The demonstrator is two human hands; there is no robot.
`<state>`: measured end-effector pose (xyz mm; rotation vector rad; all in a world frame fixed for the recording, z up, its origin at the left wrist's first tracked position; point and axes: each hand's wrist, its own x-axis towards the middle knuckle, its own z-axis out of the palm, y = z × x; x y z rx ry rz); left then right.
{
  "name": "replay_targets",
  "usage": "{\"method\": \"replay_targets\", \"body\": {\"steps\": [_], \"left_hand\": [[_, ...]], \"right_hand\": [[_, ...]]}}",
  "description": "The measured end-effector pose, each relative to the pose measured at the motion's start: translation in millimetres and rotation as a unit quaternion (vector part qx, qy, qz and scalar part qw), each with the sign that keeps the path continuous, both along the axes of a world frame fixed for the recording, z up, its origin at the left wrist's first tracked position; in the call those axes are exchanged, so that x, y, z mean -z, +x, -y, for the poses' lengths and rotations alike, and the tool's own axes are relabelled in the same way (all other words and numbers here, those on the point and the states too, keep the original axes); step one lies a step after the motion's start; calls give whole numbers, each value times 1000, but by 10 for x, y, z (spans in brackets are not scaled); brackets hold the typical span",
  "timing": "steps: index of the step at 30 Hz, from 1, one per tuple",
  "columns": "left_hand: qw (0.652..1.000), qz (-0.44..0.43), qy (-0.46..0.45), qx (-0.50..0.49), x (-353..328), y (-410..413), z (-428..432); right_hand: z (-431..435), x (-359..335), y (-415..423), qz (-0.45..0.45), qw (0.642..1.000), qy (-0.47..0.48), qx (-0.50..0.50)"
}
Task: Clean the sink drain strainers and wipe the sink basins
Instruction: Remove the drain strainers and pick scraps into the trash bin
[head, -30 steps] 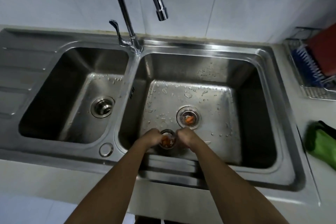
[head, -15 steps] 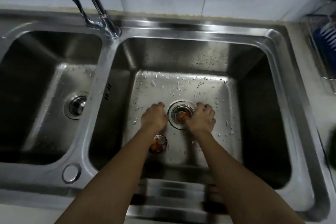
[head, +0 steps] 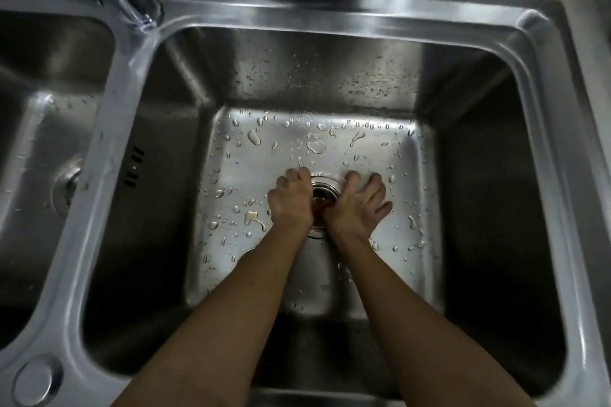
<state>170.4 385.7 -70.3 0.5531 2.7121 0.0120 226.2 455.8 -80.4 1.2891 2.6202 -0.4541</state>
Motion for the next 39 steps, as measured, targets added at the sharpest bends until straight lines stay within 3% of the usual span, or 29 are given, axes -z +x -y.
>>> {"method": "replay_targets", "body": {"steps": [5,10,15,20,29,39], "left_hand": [[997,49,51,-16,-269,13,59],[977,158,119,-84,-681,145,235],[965,201,139,-95,-922,444,494],[927,302,184,-123,-924,638,661],[910,339,188,-145,-942,824,663],[921,325,177,-122,-1029,960,646]], "right_hand": [[-11,-298,6,-24,999,-27,-39],[70,-721,258,-56,987,-133,-74],[140,-962,583,12,980,-198,-35],[171,-981,774,52,967,-249,7],[121,-918,925,57,959,-278,-15],[134,-1092,998,88,951,-284,-85]]}}
